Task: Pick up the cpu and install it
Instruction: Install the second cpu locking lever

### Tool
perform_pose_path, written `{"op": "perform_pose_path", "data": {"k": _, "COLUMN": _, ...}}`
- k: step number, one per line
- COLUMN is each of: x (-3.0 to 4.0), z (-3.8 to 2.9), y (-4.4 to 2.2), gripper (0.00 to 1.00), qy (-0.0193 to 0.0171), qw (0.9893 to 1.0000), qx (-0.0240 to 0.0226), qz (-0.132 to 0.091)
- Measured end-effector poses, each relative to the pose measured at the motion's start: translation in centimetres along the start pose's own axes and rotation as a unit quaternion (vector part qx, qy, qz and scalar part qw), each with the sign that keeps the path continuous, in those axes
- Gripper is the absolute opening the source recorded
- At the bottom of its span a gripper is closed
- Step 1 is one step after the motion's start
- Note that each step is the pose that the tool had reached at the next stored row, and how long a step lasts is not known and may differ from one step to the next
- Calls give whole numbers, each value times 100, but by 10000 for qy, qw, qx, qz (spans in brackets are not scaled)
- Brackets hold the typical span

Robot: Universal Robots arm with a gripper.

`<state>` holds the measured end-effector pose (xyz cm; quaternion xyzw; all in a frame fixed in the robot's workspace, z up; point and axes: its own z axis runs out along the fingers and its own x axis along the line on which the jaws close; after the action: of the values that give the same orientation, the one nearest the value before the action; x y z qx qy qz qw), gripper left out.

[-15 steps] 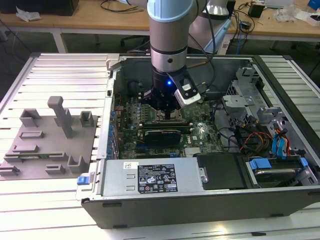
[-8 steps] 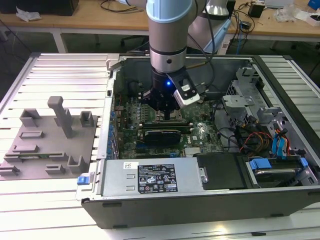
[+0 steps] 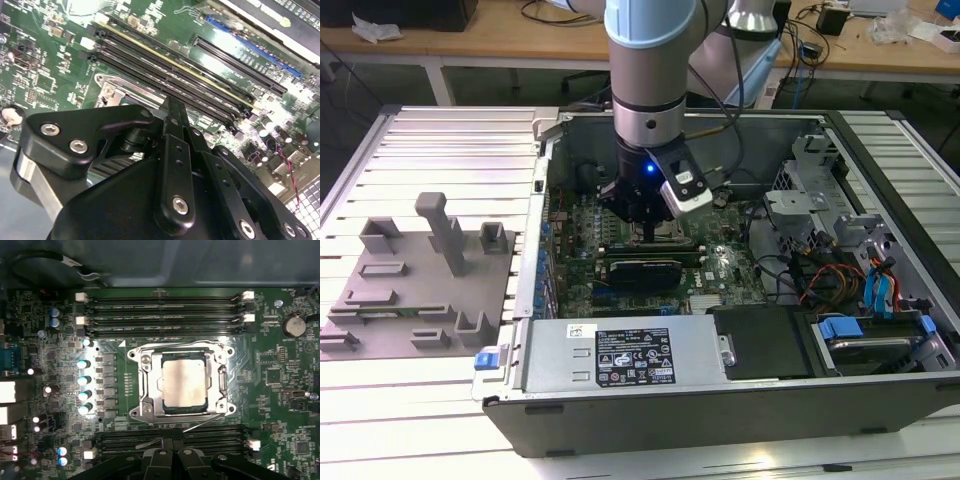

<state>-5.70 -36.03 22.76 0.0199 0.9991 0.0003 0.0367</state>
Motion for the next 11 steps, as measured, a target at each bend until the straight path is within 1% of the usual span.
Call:
{"op": "perform_pose_path", "data": {"k": 2, "x": 33, "z": 13, "y": -5, "gripper": 11, "qy": 0, "qw": 10000, "qx": 0, "qz": 0}}
{"op": "perform_pose_path", "data": {"k": 7, "x": 88, "z": 57, "y": -14, "gripper": 11, "qy": 1, "qw": 10000, "qx": 1, "qz": 0}}
{"op": "perform_pose_path", "data": {"k": 11, "x": 96, "z": 73, "y": -14, "gripper": 11, "qy": 0, "qw": 10000, "qx": 0, "qz": 0}}
